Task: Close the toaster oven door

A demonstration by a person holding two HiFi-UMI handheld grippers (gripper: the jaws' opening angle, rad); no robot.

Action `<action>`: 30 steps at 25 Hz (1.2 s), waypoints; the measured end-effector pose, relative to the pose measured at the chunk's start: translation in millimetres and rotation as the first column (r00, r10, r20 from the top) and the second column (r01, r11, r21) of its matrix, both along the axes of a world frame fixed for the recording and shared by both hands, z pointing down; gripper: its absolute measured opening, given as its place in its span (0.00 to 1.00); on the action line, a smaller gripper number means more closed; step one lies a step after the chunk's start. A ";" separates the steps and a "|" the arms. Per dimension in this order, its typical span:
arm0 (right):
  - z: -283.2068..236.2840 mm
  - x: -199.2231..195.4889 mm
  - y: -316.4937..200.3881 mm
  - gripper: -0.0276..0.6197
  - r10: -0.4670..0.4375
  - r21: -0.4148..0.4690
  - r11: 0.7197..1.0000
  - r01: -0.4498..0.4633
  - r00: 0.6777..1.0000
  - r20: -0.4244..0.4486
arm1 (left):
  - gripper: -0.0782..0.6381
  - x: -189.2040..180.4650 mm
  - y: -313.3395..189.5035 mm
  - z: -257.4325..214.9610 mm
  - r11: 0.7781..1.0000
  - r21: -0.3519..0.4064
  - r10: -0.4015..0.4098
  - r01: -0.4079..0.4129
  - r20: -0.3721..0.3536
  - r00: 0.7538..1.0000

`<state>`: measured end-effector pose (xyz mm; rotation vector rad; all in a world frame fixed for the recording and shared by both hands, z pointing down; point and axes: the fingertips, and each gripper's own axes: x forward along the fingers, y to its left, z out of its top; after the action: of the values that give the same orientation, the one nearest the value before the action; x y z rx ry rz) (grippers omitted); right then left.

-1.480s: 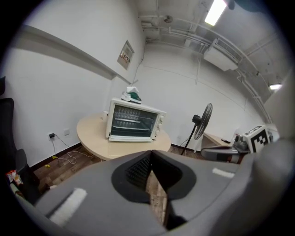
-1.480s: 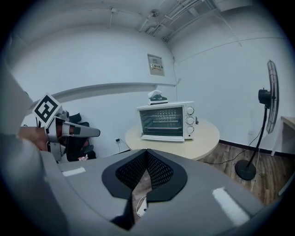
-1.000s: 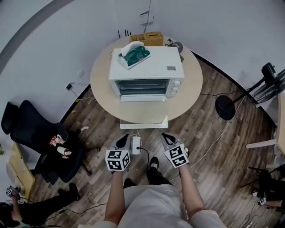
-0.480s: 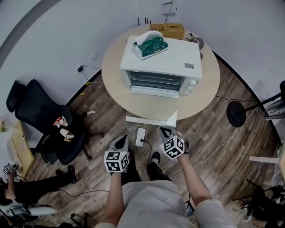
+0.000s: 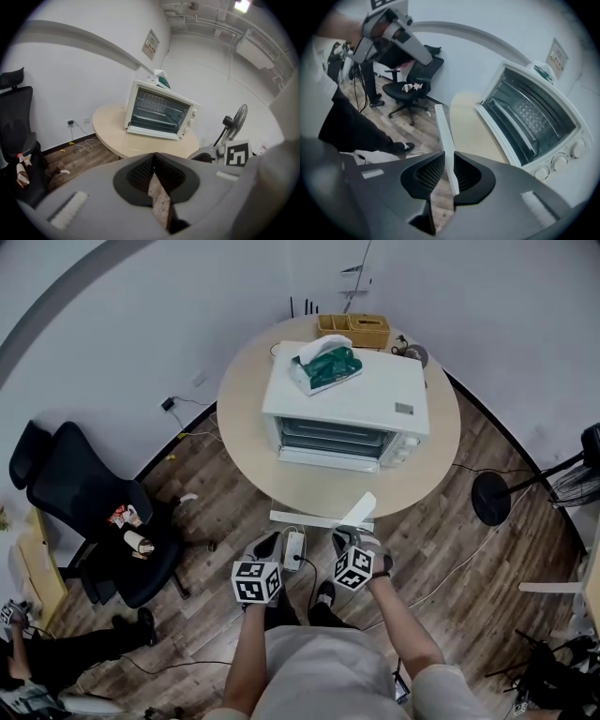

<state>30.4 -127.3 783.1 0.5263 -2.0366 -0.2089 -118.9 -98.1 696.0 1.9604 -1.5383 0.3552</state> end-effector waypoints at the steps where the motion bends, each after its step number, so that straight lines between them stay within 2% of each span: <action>1: 6.4 -1.7 -0.4 0.13 -0.018 0.011 1.000 0.019 0.999 -0.039 | 0.19 -0.9 -3.1 3.4 1.000 -0.008 0.009 -0.009 -0.001 1.000; 8: 39.2 -15.4 -14.8 0.22 -0.038 0.038 0.998 0.045 0.984 -0.172 | 0.19 -12.7 -23.2 30.0 0.996 -0.070 0.055 -0.057 -0.025 0.998; 12: 56.1 -18.4 -22.2 0.25 0.008 0.030 1.000 -0.002 0.982 -0.189 | 0.19 -17.5 -30.8 40.9 0.992 -0.098 0.077 -0.081 -0.039 0.996; 15: 62.0 -18.4 -28.9 0.26 0.027 0.083 0.996 -0.009 0.975 -0.221 | 0.19 -23.1 -32.0 44.1 0.989 -0.113 0.094 -0.098 -0.039 0.995; 19: 56.9 -19.3 -33.8 0.26 0.003 0.170 0.985 0.043 0.964 -0.266 | 0.19 -32.4 -28.8 48.5 0.987 -0.129 0.096 -0.100 -0.037 0.995; 23: 56.0 -19.2 -34.4 0.25 -0.030 0.187 0.978 0.087 0.958 -0.286 | 0.19 -30.2 -21.4 55.8 0.984 -0.144 0.102 -0.106 -0.032 0.994; 30: 40.7 -17.6 -29.0 0.21 -0.039 0.204 0.974 0.095 0.964 -0.263 | 0.19 -16.8 -6.9 49.7 0.984 -0.126 0.125 -0.126 -0.012 0.992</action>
<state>12.8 -156.3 823.8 0.5339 -1.7880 -0.5173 -135.7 -104.9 745.7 1.9613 -1.3585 0.4894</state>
